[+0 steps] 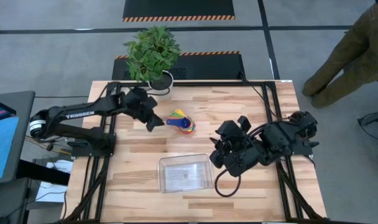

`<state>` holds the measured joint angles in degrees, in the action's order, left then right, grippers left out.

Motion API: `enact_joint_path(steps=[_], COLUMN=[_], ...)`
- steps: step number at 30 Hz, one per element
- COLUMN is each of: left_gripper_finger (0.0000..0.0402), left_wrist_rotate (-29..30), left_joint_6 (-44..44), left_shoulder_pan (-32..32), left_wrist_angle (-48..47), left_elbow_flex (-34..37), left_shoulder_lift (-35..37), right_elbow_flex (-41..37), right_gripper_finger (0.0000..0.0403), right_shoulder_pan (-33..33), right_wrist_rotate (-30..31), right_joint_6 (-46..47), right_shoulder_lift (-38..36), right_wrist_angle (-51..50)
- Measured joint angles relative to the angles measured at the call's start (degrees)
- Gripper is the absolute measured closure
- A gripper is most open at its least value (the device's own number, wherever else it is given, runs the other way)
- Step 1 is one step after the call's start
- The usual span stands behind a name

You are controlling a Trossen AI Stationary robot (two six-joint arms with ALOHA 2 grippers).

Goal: Nest measuring cups in basket
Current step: Stack the dark blue measuring cups on top of the orange measuring cups

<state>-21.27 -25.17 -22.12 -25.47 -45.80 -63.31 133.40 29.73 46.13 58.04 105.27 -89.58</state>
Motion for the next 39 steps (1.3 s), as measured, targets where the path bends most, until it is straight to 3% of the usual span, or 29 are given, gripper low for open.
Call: enact_joint_path(steps=[5, 9, 19, 32, 39], left_gripper_finger=[0.0288, 0.0301, 0.0324, 0.0325, 0.0325], left_wrist_rotate=[8.48, 12.51, 12.60, 18.74, 18.31], left_joint_6=[2.29, 5.55, 7.56, 8.70, 8.16], left_shoulder_pan=[5.63, 6.48, 6.22, 6.22, 6.27], left_wrist_angle=[7.98, 11.50, 9.50, 5.51, 5.87], left_elbow_flex=[0.00, -0.02, 0.04, 0.04, 0.04], left_shoulder_lift=[-1.91, -3.87, -7.15, -7.15, -7.15], right_elbow_flex=[0.00, 0.00, 0.00, 0.00, 0.00], right_gripper_finger=[0.0235, 0.0239, 0.0232, 0.0242, 0.0240], right_shoulder_pan=[-1.35, -2.75, -3.90, -3.90, -3.84], right_wrist_rotate=[0.03, -0.16, -1.50, -2.93, -4.09], right_joint_6=[-1.58, -2.42, -2.57, -2.55, -2.51], right_shoulder_lift=[0.00, 0.00, 0.00, 0.00, 0.00], right_wrist_angle=[0.03, 0.05, 0.05, 0.05, 0.08])
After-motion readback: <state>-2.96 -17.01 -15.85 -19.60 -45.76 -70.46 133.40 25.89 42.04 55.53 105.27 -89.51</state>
